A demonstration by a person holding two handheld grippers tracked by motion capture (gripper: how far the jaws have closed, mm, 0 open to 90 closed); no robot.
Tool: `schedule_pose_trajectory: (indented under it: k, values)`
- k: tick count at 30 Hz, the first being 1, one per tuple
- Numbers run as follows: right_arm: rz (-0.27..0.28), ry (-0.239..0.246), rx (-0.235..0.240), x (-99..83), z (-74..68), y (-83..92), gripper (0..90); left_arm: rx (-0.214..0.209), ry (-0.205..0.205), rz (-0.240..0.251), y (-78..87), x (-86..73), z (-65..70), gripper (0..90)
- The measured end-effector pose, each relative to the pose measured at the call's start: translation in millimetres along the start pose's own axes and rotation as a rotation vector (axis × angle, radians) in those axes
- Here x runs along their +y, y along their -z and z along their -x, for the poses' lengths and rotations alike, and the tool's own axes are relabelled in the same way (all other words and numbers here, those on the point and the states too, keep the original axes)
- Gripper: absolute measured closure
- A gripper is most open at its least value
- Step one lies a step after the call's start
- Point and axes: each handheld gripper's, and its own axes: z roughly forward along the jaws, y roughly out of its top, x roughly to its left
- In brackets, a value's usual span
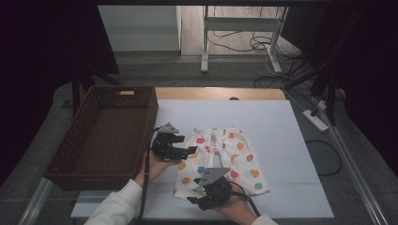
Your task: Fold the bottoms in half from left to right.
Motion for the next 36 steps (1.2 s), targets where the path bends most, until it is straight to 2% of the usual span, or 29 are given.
schedule_pose_trajectory:
  k: [11, 14, 16, 20, 24, 32, 34, 36]
  values:
    - [-0.021, 0.011, 0.016, 9.5, -4.1, -17.9, 35.2, -0.009, 0.007, -0.008, -4.7, -2.2, -2.7, 26.3]
    - [-0.038, 0.019, 0.028, 12.5, -8.0, -26.4, 35.2, -0.008, 0.013, -0.005, -5.6, -2.5, -3.1, 26.1]
    - [-0.055, 0.041, 0.030, 14.3, -11.4, -33.1, 35.2, -0.009, 0.010, -0.013, -6.1, -2.9, -2.7, 26.0]
    - [-0.089, 0.076, 0.016, 19.6, -16.5, -44.8, 35.3, -0.007, 0.001, -0.020, -9.1, -1.5, -3.1, 25.9]
    - [-0.101, 0.073, 0.006, 22.9, -15.3, -54.4, 36.3, -0.005, 0.003, -0.026, -13.1, -0.8, -4.7, 25.9]
    - [-0.134, 0.083, -0.019, 23.8, -15.5, -62.7, 44.7, 0.017, 0.010, -0.046, -19.9, -3.1, -6.2, 25.2]
    - [-0.137, 0.085, -0.027, 24.0, -16.1, -62.1, 50.1, 0.025, 0.014, -0.048, -22.4, -2.6, -7.0, 25.2]
    - [-0.136, 0.083, -0.033, 23.6, -16.5, -60.9, 60.3, 0.028, 0.020, -0.052, -25.1, -2.2, -8.2, 25.4]
